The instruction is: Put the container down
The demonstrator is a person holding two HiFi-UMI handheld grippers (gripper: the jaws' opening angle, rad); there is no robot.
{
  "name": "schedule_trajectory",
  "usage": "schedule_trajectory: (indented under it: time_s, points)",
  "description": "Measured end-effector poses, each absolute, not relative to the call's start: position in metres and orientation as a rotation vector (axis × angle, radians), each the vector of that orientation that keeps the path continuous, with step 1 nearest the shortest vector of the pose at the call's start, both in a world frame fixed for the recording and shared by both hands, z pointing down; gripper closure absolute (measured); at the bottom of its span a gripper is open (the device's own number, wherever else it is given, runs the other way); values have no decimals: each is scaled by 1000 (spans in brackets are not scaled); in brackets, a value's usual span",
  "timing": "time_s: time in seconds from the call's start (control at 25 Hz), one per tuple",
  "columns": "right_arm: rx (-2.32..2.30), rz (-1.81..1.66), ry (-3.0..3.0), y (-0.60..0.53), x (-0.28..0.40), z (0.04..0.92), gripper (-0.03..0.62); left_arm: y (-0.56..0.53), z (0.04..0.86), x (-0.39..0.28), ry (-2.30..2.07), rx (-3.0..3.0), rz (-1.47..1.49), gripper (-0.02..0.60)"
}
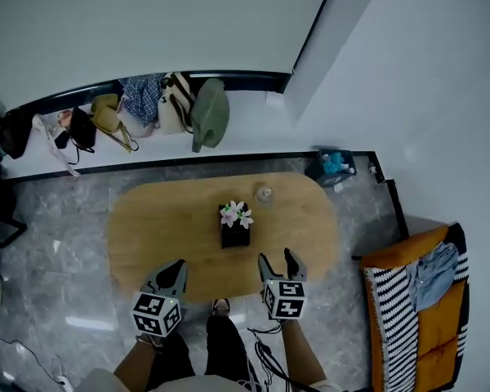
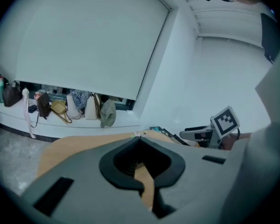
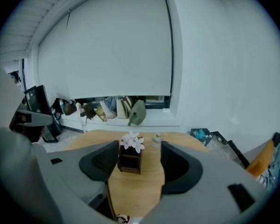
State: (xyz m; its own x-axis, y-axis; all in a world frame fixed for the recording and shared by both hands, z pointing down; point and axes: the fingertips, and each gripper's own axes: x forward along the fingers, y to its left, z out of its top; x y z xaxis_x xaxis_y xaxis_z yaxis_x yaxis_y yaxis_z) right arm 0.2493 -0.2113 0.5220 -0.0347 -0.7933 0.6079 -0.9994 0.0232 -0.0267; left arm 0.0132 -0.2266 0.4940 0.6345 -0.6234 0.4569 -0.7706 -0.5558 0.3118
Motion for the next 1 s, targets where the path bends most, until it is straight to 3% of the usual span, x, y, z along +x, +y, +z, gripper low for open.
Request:
schedule_trajectory:
  time_s: [0.08,0.4,0.56,0.68,0.76,0.84,1.0]
  points:
    - [1891,599,-1880,-207,239,486,371,-222,469,4,-1095,2397,385,574]
    - [2043,512,-1913,-181,182,396,382,-202,389,-40,-1090,2493,266,574]
    - [2140,489,-1895,-160,160,362,436,-193,348,-60,-1071,2571,203,574]
    - [2211,523,-1892,-137,141,346,441,-185,327,-74,-1046,2617,159,574]
    - [2238,521,-1872,-122,131,340,466,-181,320,-84,-1044,2617,132,574]
    - [2276,504,-1842,-113,127,334,534,-183,313,-90,-1047,2622,123,574]
    - [2313,476,-1787,-92,130,327,568,-180,298,-93,-1060,2638,107,574]
